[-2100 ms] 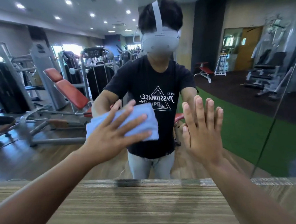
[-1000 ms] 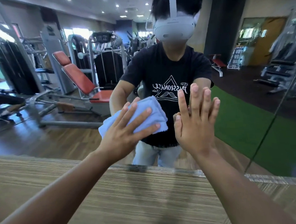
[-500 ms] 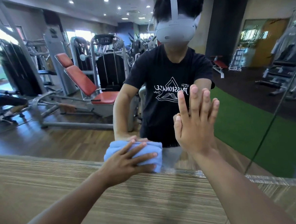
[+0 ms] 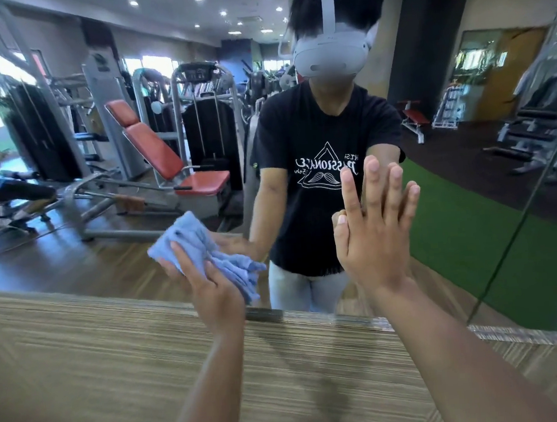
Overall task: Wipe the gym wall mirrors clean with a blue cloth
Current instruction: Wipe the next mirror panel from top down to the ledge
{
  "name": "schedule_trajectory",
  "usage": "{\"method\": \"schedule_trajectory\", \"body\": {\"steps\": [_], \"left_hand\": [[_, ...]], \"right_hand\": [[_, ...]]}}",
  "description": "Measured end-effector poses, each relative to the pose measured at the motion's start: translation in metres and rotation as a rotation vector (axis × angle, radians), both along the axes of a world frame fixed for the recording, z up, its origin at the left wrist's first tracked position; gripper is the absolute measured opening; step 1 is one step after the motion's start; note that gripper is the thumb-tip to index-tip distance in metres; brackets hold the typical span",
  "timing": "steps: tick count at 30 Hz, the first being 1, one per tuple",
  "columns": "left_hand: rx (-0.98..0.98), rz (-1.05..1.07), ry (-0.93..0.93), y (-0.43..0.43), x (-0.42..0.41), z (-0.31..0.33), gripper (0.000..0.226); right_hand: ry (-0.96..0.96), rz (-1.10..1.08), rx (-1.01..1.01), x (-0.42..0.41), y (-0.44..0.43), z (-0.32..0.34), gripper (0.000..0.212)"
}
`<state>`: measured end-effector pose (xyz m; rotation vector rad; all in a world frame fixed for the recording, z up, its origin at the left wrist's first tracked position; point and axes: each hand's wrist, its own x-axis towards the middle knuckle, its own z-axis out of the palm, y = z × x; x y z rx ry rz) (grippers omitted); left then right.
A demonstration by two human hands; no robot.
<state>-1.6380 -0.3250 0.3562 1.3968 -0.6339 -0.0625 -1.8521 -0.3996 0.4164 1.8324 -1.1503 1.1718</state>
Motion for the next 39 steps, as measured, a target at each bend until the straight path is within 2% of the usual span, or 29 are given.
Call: {"method": "schedule_trajectory", "body": {"steps": [4,7,10,22,28,33,36,39], "left_hand": [[0.061,-0.012,0.414,-0.005,-0.054,-0.019,0.063],[0.071,-0.083,0.568,0.001,-0.097,-0.016,0.064],[0.040,-0.098,0.631,-0.003,-0.097,-0.016,0.063],[0.035,0.121,0.531,-0.014,0.012,-0.035,0.061],[-0.022,0.127,0.500,-0.015,-0.006,-0.041,0.061],[0.024,0.032,0.498,-0.014,-0.071,-0.044,0.064],[0.061,-0.048,0.581,-0.011,-0.104,-0.044,0.064],[0.024,-0.047,0.619,-0.015,-0.101,-0.039,0.062]], "right_hand": [[-0.006,-0.015,-0.018,0.000,-0.002,-0.001,0.062],[-0.006,-0.018,-0.038,0.000,-0.004,0.000,0.062],[0.012,-0.017,-0.053,-0.004,-0.006,-0.002,0.062],[0.015,-0.004,-0.022,-0.005,-0.003,-0.001,0.062],[0.012,-0.023,-0.043,-0.001,-0.005,-0.002,0.062],[-0.002,-0.038,-0.066,0.000,-0.007,-0.004,0.063],[0.002,-0.037,-0.082,0.000,-0.008,-0.005,0.062],[-0.004,-0.038,-0.082,-0.001,-0.009,-0.005,0.062]]}}
